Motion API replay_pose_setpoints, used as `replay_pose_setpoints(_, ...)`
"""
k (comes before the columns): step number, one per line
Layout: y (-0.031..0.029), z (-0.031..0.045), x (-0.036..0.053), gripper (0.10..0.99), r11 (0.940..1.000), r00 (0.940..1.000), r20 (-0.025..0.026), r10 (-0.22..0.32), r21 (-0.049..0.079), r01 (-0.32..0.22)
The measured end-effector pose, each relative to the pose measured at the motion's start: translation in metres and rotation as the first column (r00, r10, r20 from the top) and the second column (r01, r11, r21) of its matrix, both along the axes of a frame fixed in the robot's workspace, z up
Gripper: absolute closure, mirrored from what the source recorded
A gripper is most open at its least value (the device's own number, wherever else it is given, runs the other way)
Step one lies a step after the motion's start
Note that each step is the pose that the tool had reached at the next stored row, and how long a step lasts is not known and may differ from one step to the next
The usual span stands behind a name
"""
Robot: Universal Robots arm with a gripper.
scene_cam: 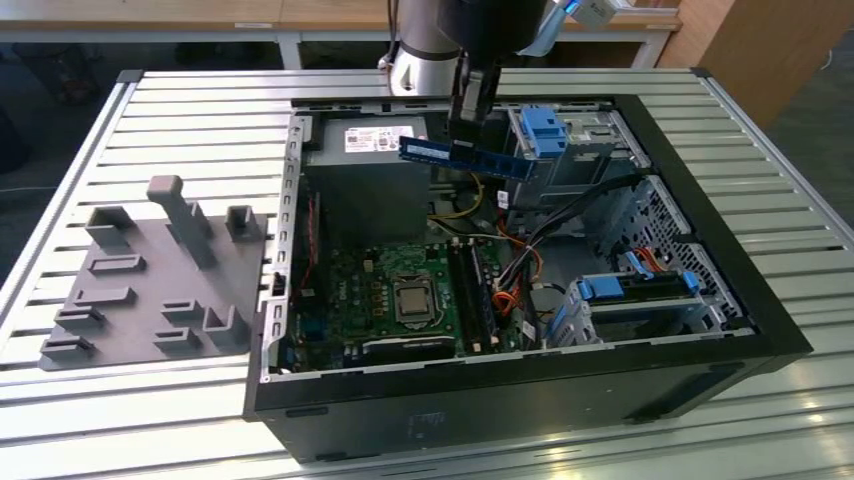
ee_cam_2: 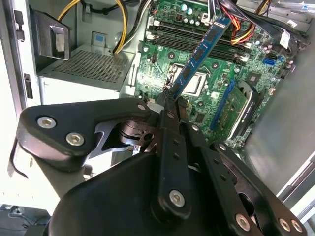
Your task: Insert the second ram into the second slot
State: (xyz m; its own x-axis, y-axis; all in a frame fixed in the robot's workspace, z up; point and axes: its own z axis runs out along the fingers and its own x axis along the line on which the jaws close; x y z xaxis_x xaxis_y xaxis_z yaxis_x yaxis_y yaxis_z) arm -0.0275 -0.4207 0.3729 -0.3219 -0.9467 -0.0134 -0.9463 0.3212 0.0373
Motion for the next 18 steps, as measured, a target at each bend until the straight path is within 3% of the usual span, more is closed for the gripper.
replay_pose_setpoints(18,0.0000,0.0000,0.0000,0.953,0.9982,0.9982,0.0000,-0.059,0.000,0.059)
